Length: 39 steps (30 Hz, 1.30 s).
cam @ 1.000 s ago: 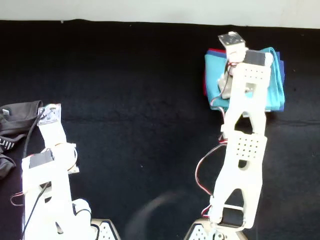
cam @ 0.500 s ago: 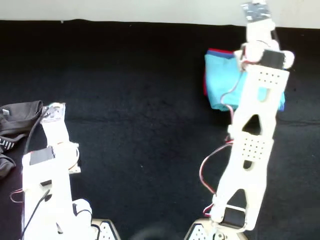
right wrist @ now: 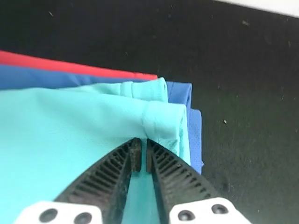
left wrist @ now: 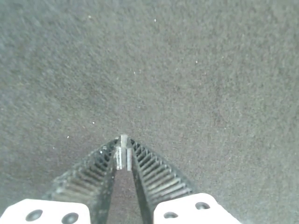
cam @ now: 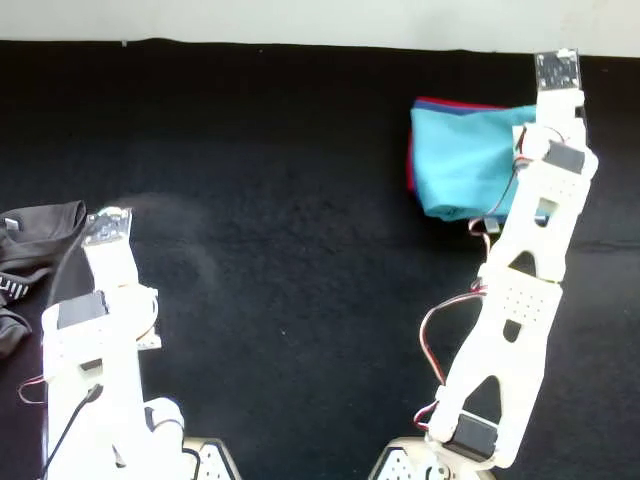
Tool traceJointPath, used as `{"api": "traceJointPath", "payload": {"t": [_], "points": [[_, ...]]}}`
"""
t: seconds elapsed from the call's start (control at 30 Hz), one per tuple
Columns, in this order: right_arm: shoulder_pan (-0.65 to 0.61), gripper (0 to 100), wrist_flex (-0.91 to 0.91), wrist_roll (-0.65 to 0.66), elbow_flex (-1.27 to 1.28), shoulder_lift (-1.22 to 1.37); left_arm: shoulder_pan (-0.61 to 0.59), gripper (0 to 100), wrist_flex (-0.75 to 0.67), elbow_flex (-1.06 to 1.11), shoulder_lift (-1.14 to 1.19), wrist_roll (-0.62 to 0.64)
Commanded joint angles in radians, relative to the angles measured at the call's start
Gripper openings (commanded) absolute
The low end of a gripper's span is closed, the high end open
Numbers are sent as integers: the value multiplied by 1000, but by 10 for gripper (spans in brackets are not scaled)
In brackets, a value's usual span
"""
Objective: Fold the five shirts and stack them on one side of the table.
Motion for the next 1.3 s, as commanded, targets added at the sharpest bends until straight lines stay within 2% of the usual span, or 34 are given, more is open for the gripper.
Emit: {"api": "traceJointPath", "payload": {"t": [0.0, 0.3, 0.4, 0.57, 0.67, 0.8, 0.9, 0.97, 1.2, 1.27], "points": [[38, 36, -24, -5, -10, 2, 12, 12, 15, -35, -15, -8], [64, 36, -59, -17, -12, -150, 13, 13, 38, -61, -16, -6], [68, 39, -54, -107, -12, -234, 13, 14, 101, -120, -12, -6], [59, 40, 61, -146, -10, -366, 8, 21, 210, -234, -8, -6], [42, 41, 188, -144, -10, -441, -12, 99, 275, -292, -8, -8], [21, 41, 348, -144, -10, -549, -124, 187, 285, -369, -8, -120], [-10, 41, 453, -138, -2, -630, -260, 197, 281, -435, -1, -201], [-47, 41, 536, -86, -2, -670, -341, 199, 256, -489, 42, -238], [-165, 41, 786, -55, 1, -788, -506, 196, 229, -814, 464, -255], [-182, 41, 785, -58, 36, -840, -541, 196, 232, -931, 593, -255]]}}
